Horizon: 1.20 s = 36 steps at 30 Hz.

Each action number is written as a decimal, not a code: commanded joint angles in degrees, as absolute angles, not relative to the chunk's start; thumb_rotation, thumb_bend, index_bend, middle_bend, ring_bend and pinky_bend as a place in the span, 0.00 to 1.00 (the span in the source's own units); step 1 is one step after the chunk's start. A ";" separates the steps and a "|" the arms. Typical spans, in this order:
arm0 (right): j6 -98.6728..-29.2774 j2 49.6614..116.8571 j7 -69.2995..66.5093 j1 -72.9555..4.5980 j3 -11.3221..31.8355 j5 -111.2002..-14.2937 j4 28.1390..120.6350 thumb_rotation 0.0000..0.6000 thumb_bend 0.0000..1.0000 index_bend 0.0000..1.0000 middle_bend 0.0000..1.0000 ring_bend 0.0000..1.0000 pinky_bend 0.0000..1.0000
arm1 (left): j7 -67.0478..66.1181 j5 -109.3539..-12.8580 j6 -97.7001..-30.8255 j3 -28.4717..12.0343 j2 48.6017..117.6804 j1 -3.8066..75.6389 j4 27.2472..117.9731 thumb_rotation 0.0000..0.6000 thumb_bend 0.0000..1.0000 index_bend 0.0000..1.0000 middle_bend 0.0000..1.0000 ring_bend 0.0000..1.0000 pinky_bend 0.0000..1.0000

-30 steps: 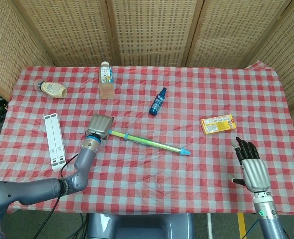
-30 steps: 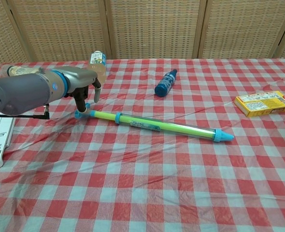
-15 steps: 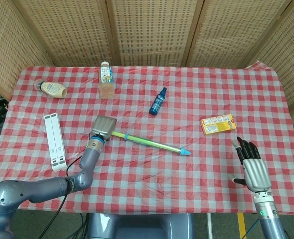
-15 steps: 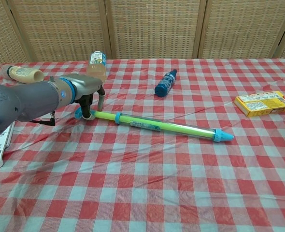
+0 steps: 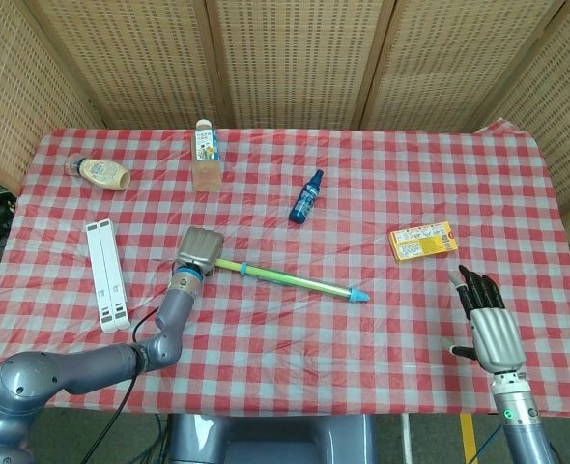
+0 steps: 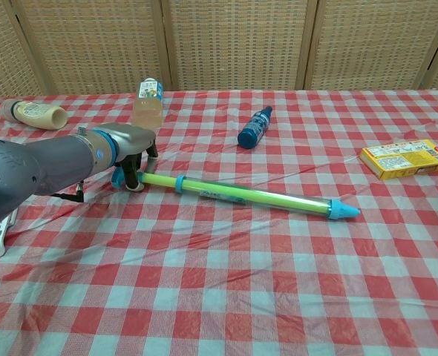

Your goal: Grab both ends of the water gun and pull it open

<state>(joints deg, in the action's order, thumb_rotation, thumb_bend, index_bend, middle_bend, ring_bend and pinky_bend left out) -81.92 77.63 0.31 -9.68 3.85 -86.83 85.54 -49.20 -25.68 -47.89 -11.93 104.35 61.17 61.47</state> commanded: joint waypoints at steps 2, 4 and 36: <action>-81.90 77.62 0.32 -9.64 3.73 -86.89 85.65 1.00 0.15 0.00 0.00 0.00 0.00 | -47.85 -27.36 -50.46 -12.94 102.90 60.79 64.63 1.00 0.48 0.77 0.92 0.83 0.72; -81.98 77.57 0.31 -9.59 3.68 -86.96 85.81 1.00 0.15 0.00 0.00 0.00 0.00 | -47.55 -27.62 -51.64 -13.42 101.62 60.52 67.04 1.00 0.49 0.79 0.92 0.83 0.72; -74.39 79.43 32.75 -20.38 13.52 -75.25 106.11 1.00 0.15 0.18 0.22 0.27 0.22 | -62.34 -3.96 -68.75 -17.88 80.07 63.79 97.61 1.00 0.57 0.83 0.92 0.83 0.72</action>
